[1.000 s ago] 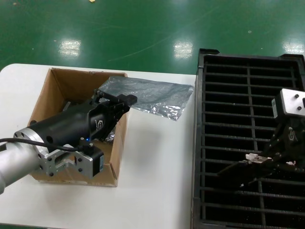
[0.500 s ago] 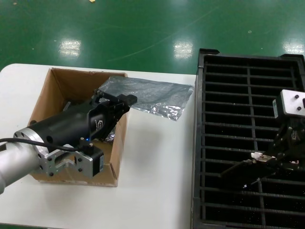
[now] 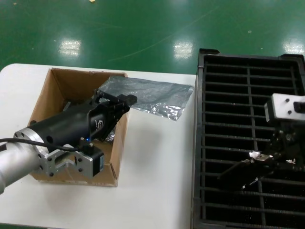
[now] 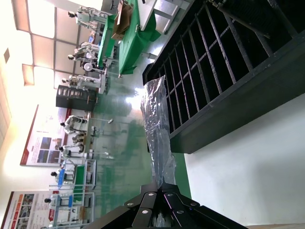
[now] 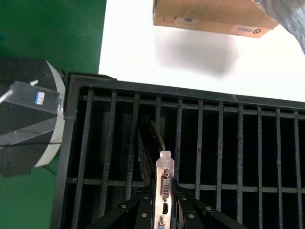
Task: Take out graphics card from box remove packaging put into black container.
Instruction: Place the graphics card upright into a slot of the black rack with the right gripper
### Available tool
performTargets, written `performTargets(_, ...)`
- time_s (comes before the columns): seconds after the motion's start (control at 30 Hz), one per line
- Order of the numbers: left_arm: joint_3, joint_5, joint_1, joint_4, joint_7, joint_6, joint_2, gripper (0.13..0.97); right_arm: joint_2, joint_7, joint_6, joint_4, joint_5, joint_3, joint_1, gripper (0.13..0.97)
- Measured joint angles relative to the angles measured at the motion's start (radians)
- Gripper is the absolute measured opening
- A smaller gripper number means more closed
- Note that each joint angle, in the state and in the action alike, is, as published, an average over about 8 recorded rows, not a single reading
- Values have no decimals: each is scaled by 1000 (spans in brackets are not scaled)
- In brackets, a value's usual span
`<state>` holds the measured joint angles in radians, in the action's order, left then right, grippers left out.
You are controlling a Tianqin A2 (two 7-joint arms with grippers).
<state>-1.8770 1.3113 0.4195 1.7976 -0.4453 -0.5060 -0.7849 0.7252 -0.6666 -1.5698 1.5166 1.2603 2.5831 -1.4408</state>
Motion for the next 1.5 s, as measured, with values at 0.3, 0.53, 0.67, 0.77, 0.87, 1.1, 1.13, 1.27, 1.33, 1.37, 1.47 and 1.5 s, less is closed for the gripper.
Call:
performTargets(0.3,0,0,0,0,0,0,0,139,-16,-22,0,52,-63,3,26,186)
performTargets(0.53,0,0,0,0,0,0,0,139,-28,-47,0,98,-116,3,51,186)
performTargets(0.67,0,0,0,0,0,0,0,139,-36,-60,0,119,-133,6,63,186)
performTargets(0.77,0,0,0,0,0,0,0,139,-41,-68,0,127,-134,11,69,186)
performTargets(0.87,0,0,0,0,0,0,0,139,-47,-74,0,133,-125,18,74,186)
performTargets(1.1,0,0,0,0,0,0,0,139,-56,-81,0,140,-102,30,78,201)
performTargets(1.13,0,0,0,0,0,0,0,139,-57,-82,0,140,-100,30,78,205)
performTargets(1.27,0,0,0,0,0,0,0,139,-58,-81,0,142,-94,28,78,216)
performTargets(1.33,0,0,0,0,0,0,0,139,-57,-80,0,145,-90,26,77,240)
performTargets(1.37,0,0,0,0,0,0,0,139,-56,-79,0,147,-87,25,76,252)
performTargets(1.47,0,0,0,0,0,0,0,139,-50,-77,0,155,-79,21,74,288)
performTargets(1.5,0,0,0,0,0,0,0,139,-47,-75,0,159,-76,18,75,300)
